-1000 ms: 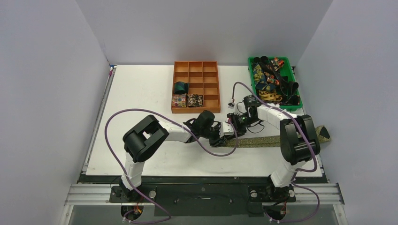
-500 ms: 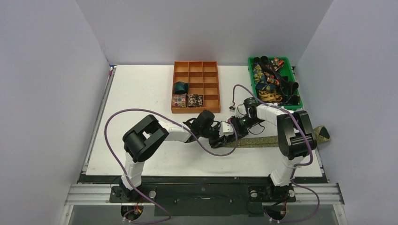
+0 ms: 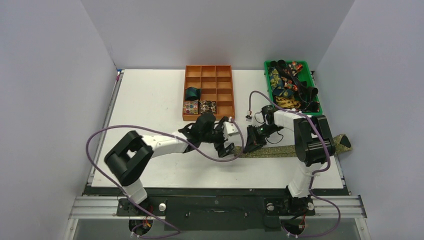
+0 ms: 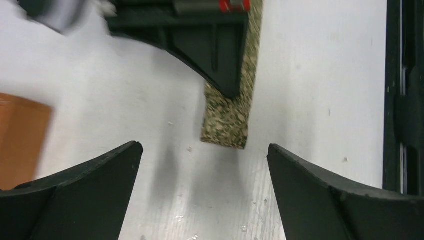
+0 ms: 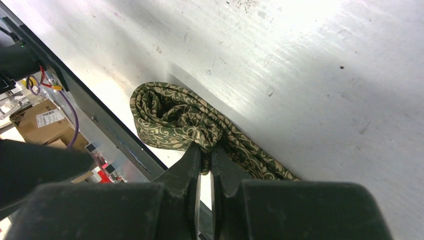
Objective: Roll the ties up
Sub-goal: Roll the tie at the center of the board.
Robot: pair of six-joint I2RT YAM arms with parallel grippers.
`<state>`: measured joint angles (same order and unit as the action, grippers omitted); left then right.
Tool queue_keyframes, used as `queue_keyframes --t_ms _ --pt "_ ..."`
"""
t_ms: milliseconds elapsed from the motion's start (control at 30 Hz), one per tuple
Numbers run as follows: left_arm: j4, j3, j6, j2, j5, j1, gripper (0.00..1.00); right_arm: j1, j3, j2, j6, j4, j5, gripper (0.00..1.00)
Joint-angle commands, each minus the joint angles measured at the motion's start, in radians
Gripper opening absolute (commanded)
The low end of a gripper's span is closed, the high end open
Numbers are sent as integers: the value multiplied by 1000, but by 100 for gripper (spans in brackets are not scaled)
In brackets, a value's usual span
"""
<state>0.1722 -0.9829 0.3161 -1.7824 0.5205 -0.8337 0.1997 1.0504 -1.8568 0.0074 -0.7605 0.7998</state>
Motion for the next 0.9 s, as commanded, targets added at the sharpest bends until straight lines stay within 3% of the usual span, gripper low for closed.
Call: queue_keyframes --t_ms 0,33,67,167,267,400,533,633,867 --pt "301 184 -170 228 -144 21 97 37 -14 -15 -42 78 -124 0" --pt "435 224 -224 266 -162 21 97 57 -8 -16 -39 83 -123 0" --pt "470 271 -246 282 -186 24 97 67 -1 -27 -30 93 -120 0" --pt "334 251 -155 301 -84 36 97 101 36 -49 11 120 -105 0" --pt "300 253 -167 257 13 66 97 112 59 -66 31 144 -88 0" --pt "522 313 -190 160 38 58 97 114 78 -80 46 152 -71 0" --pt "611 288 -145 32 30 18 97 116 78 -77 51 153 -50 0" --pt "633 252 -81 -55 32 10 100 117 69 -55 50 149 -40 0" --pt "537 167 45 -156 69 12 89 122 37 -19 38 141 -18 0"
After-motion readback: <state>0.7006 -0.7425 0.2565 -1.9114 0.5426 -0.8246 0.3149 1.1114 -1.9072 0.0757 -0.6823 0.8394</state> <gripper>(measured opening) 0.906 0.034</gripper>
